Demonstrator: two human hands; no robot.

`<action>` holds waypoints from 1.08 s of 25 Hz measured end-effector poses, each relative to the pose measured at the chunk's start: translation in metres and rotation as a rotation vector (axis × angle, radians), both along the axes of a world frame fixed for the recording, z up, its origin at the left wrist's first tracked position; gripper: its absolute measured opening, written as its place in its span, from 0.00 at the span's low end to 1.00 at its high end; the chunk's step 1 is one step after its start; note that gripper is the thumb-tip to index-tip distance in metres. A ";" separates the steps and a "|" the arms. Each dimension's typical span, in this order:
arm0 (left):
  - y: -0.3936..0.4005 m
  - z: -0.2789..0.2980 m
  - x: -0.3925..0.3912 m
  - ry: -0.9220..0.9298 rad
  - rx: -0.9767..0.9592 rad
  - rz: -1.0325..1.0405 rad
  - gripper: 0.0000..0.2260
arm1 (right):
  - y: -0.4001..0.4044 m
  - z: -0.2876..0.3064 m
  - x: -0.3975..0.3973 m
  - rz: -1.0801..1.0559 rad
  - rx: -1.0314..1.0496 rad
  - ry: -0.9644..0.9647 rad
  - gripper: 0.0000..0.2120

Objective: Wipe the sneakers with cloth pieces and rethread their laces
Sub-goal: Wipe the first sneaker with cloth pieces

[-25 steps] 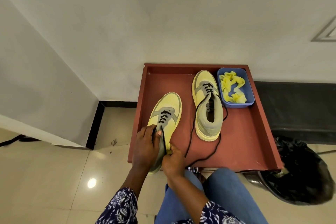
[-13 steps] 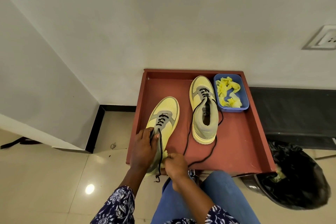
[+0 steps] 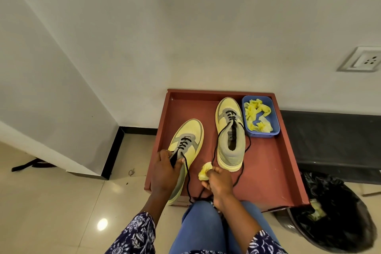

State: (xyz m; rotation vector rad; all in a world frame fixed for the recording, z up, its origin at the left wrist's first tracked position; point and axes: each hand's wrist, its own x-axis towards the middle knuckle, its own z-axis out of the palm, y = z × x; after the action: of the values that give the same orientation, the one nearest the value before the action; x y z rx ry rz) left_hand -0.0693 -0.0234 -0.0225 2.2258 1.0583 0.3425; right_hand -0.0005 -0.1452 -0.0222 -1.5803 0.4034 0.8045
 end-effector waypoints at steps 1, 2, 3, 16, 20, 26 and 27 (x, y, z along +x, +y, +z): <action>-0.001 0.001 0.001 -0.010 -0.013 0.015 0.13 | -0.001 0.000 0.000 0.001 0.004 -0.001 0.12; 0.000 0.001 0.001 -0.020 -0.028 0.025 0.12 | -0.002 0.001 0.000 0.002 0.007 0.000 0.11; 0.001 0.002 0.002 -0.022 -0.038 0.029 0.11 | -0.004 0.000 0.000 0.003 0.009 0.003 0.11; 0.013 0.009 0.012 0.196 0.073 -0.137 0.14 | -0.025 0.003 0.008 -0.002 0.050 -0.006 0.12; 0.017 0.016 0.015 0.175 0.022 -0.101 0.13 | -0.029 0.002 0.016 -0.023 0.059 0.009 0.10; 0.022 0.039 0.022 0.169 0.054 -0.168 0.13 | -0.034 0.001 0.022 -0.069 0.075 0.026 0.09; 0.027 0.046 0.023 0.173 0.069 -0.196 0.13 | -0.035 0.001 0.022 -0.078 0.078 0.029 0.09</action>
State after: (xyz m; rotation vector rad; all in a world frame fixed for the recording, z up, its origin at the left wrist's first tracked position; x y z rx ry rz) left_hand -0.0460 0.0035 0.0240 2.4325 0.9172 0.1040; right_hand 0.0216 -0.1805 -0.0207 -1.4733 0.4466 0.7746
